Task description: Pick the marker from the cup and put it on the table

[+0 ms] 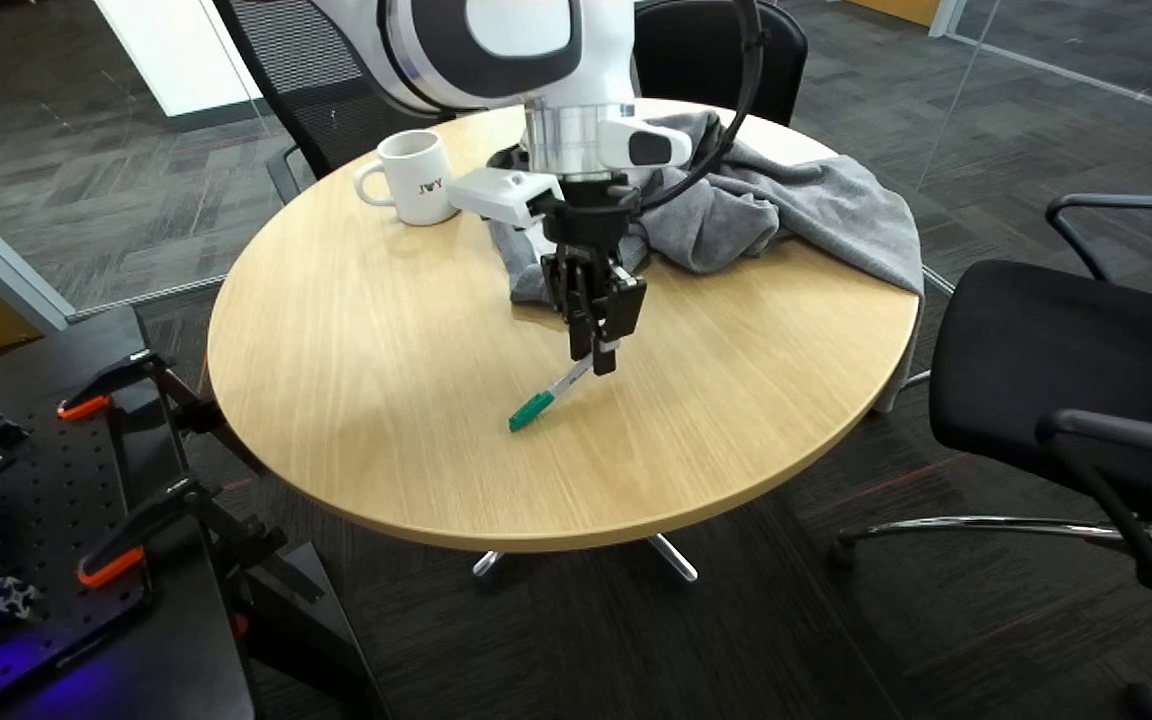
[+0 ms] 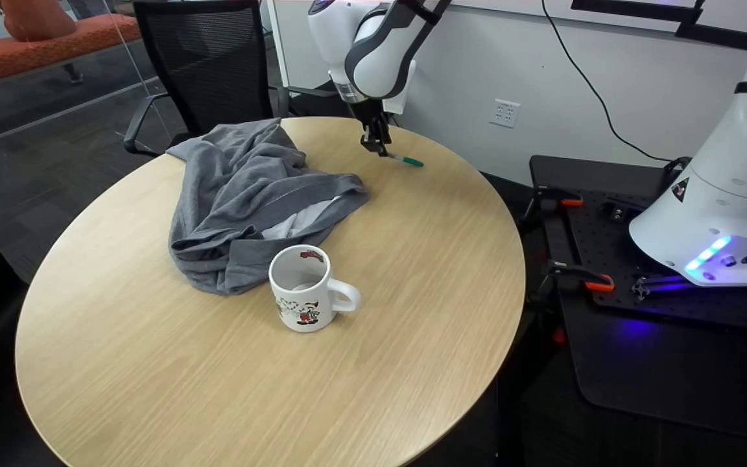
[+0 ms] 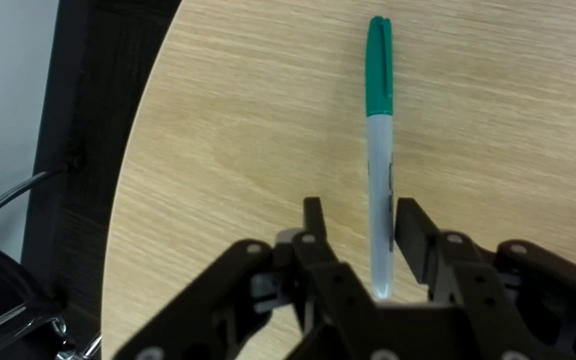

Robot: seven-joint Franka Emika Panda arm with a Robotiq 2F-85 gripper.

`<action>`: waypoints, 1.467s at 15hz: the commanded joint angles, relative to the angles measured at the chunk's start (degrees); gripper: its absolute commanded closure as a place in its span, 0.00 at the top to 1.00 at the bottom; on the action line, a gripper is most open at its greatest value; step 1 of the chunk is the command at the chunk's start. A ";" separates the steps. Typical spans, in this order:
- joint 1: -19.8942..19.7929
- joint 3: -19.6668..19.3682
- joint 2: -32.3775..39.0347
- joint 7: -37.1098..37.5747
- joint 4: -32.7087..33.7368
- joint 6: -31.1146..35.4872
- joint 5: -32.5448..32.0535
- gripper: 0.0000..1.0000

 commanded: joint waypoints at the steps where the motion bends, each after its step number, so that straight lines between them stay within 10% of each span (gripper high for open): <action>1: -0.74 0.70 -5.71 -0.11 -3.03 1.33 -1.29 0.75; 5: -0.62 0.52 -10.73 0.12 -5.12 2.88 -2.37 1.00; 22: -1.52 1.21 -18.34 0.22 -9.85 6.36 -1.77 1.00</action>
